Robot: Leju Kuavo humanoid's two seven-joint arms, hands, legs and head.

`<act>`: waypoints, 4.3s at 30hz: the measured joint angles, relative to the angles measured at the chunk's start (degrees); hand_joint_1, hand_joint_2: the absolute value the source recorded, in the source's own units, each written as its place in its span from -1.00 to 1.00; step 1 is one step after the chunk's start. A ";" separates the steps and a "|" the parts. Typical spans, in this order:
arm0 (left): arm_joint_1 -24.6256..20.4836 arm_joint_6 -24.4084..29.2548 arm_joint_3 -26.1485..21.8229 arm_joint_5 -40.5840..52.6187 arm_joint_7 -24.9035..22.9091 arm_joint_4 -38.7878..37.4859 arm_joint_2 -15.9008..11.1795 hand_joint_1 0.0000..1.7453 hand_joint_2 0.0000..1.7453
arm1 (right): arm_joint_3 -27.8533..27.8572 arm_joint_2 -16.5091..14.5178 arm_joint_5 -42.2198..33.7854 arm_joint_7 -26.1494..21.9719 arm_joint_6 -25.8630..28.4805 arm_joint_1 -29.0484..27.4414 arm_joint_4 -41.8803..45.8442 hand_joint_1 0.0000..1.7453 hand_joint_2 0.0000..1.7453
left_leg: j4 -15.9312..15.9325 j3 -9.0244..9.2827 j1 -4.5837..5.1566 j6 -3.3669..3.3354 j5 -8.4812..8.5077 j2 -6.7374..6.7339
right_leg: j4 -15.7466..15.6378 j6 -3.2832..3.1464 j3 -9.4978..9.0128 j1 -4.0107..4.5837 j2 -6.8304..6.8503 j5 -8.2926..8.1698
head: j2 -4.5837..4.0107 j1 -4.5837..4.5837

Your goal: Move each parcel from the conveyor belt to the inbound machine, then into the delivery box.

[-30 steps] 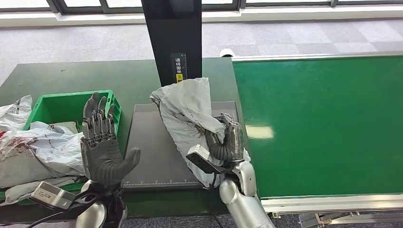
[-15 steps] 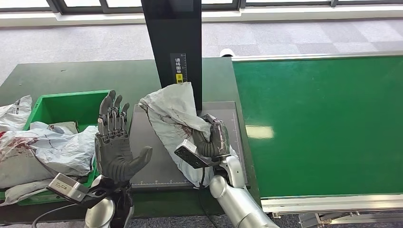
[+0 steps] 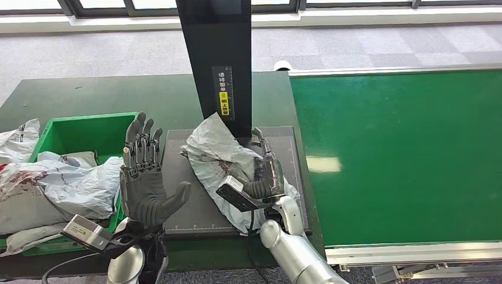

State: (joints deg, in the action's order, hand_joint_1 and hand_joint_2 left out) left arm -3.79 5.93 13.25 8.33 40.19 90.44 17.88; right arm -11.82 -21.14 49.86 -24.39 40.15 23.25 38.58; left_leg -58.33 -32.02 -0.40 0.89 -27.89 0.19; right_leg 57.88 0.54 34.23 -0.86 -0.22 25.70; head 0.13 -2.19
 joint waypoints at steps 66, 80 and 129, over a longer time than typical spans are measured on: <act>-12.68 10.62 -0.09 14.38 -4.50 -29.50 1.74 -1.00 1.00 | 1.29 2.25 -14.63 -15.64 -0.03 -17.50 64.17 -1.00 1.00 | -0.03 -0.05 0.07 -0.03 -0.02 -0.02 | -0.01 0.01 0.06 -0.03 0.00 -0.03 | 0.00 -0.01; -26.70 14.11 6.55 7.77 -10.97 -58.86 3.62 -1.00 1.00 | -3.19 2.27 -18.48 -15.64 -0.09 -16.19 58.47 -1.00 1.00 | -0.03 -0.09 0.07 -0.04 0.02 -0.01 | -0.01 0.06 0.07 -0.06 -0.01 -0.09 | 0.00 -0.02; -34.18 20.90 30.52 31.23 -42.77 -73.81 3.62 1.00 1.00 | -2.78 2.28 -18.05 -15.63 -0.07 -16.13 56.63 -1.00 1.00 | -0.01 0.48 0.08 -0.06 0.00 -0.01 | -0.01 0.08 -0.54 -0.09 0.00 -0.06 | 0.00 -0.02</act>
State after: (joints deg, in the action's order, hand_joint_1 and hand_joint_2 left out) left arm -37.97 26.83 43.77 39.56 -2.57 16.64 21.50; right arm -14.60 -18.86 31.80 -40.02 40.08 7.12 95.21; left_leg -58.34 -31.54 -0.32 0.83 -27.88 0.18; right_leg 57.86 0.62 33.68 -0.95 -0.22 25.65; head 0.13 -2.21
